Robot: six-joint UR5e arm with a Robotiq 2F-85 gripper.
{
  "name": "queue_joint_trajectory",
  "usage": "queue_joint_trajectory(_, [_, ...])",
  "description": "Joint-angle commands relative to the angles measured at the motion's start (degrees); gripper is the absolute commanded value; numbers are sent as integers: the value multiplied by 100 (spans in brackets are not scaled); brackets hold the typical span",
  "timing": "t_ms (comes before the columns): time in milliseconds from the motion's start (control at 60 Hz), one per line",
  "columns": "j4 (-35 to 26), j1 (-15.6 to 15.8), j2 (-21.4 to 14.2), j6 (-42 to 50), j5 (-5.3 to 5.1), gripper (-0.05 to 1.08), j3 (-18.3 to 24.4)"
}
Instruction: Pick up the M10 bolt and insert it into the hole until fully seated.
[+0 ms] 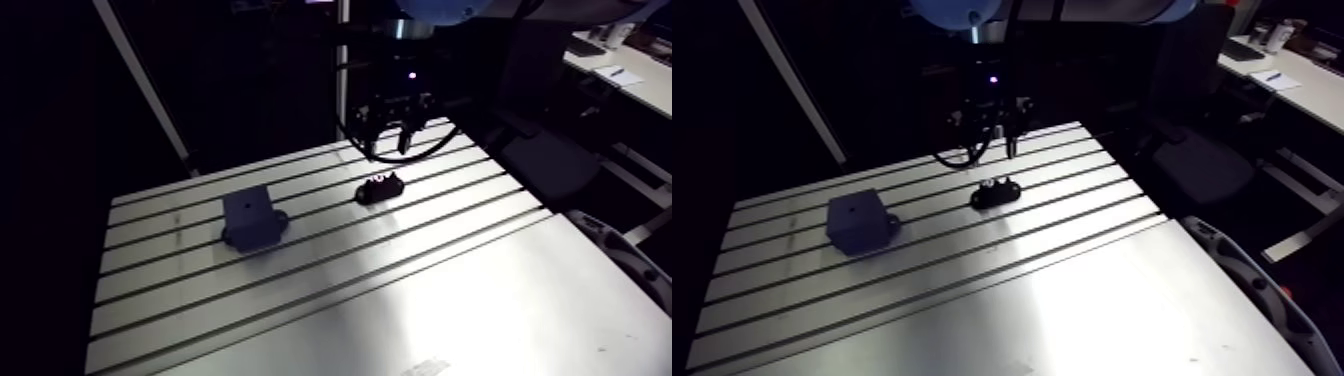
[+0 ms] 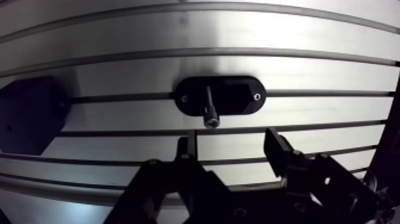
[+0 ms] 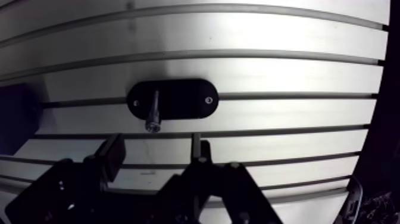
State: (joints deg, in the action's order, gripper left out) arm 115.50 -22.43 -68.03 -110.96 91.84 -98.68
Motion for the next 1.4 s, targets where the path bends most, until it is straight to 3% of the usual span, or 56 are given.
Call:
queue_joint_trajectory(17, [-5, 1, 23, -9, -27, 35, -33])
queue_joint_trajectory(450, [3, -17, 119, -18, -135, 36, -60])
queue_joint_trajectory(1400, [13, 10, 198, -115, -118, 36, -96])
